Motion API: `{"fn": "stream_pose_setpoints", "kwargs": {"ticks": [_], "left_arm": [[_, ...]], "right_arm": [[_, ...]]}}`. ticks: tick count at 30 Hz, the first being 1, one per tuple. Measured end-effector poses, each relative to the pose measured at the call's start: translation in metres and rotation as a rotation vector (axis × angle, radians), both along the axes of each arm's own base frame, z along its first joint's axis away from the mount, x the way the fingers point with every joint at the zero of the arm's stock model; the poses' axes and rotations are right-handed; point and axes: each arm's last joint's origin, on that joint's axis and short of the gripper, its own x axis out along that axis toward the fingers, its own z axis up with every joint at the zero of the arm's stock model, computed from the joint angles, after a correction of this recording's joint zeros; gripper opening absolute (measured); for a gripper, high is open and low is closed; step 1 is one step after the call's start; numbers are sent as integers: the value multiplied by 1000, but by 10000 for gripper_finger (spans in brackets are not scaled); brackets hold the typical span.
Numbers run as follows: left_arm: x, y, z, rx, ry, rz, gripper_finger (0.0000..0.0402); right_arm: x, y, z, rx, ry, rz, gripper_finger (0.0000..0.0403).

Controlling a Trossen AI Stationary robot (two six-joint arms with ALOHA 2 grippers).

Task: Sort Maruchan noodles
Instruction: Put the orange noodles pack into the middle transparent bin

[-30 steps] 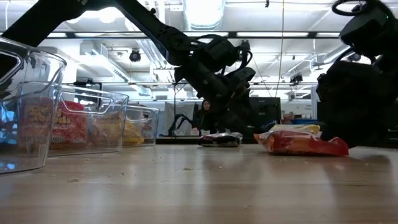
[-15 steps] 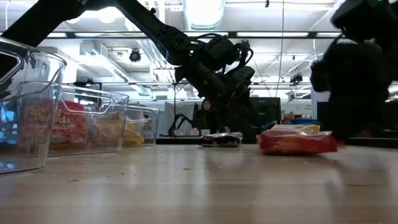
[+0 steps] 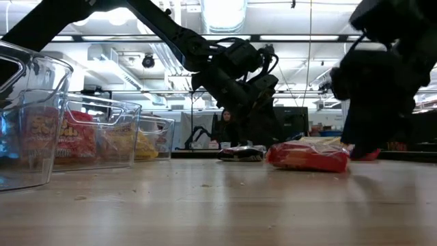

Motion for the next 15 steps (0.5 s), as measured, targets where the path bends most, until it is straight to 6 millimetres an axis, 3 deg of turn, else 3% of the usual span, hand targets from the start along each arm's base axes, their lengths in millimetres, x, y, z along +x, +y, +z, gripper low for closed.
{"fn": "stream_pose_setpoints", "kwargs": {"ticks": [8,15], "left_arm": [[6,-11,4,-151,-72,-97,144],[13,-32,4,-126,-140,-181,144]], "right_arm": [[4,1,-15,-15,67,-12,219],[3,1,-14,-19,67,-5,219]]}}
